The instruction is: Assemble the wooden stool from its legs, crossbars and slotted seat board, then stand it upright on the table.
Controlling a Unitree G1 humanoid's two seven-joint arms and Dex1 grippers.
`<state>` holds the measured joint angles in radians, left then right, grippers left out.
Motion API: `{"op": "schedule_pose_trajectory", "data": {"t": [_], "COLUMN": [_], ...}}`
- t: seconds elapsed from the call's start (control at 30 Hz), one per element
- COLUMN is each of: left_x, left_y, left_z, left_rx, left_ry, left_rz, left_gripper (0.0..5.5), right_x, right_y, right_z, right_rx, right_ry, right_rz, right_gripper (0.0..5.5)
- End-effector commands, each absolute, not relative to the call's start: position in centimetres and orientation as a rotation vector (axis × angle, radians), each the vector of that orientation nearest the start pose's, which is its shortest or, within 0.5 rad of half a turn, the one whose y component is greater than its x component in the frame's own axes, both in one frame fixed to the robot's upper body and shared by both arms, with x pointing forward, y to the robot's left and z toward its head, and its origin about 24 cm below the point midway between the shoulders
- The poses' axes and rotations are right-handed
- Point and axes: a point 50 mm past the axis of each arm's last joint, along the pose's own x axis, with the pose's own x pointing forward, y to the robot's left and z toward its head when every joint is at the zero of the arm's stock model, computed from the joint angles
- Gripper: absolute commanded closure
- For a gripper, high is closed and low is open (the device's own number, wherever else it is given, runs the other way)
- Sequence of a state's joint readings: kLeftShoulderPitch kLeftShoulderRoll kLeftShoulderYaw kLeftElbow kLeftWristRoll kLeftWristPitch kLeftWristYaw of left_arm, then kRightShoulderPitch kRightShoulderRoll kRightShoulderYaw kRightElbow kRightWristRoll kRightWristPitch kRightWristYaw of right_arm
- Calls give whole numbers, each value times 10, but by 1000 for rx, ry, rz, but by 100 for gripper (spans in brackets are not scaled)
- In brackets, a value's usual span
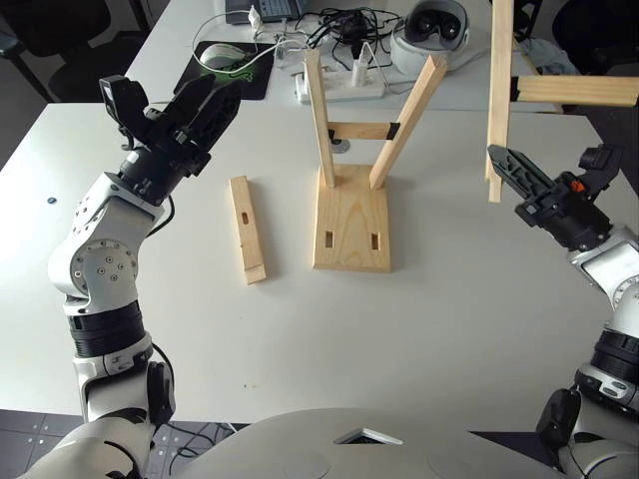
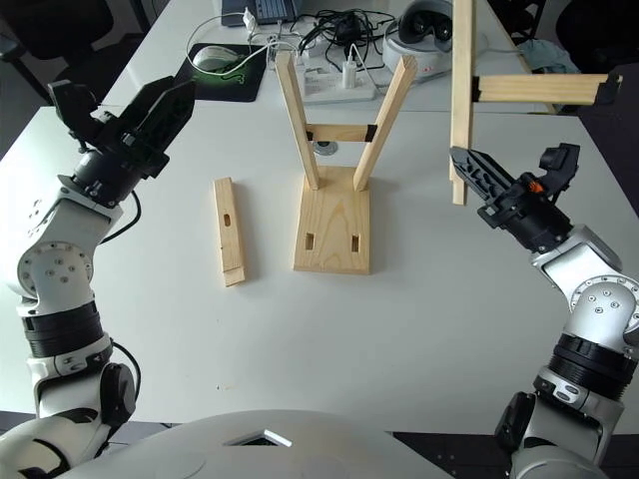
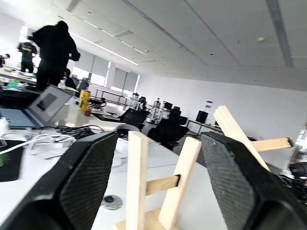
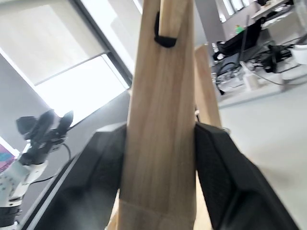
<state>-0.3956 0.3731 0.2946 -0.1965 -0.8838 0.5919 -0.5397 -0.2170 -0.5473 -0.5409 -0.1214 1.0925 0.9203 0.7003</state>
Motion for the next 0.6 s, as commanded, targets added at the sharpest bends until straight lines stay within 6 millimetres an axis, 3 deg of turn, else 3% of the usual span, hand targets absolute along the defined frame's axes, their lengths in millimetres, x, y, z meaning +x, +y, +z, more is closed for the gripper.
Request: {"op": "schedule_pose_trajectory", "data": {"t": [0.03, 0.33, 0.6], "left_x": [291, 279, 277], "left_y": [187, 157, 156], "left_z": [200, 200, 201], "left_rx": [-466, -626, -768], "left_ry": [-216, -80, 13], "left_rz": [-828, -1122, -1266], "left_gripper": [230, 230, 230], "right_x": [244, 239, 241], "right_y": [-237, -208, -187], "right_z": [169, 173, 174], "right_rx": [631, 695, 708], "right_ry": [42, 83, 159], "right_rz": [901, 1104, 1296], "right_gripper": [339, 339, 339]}}
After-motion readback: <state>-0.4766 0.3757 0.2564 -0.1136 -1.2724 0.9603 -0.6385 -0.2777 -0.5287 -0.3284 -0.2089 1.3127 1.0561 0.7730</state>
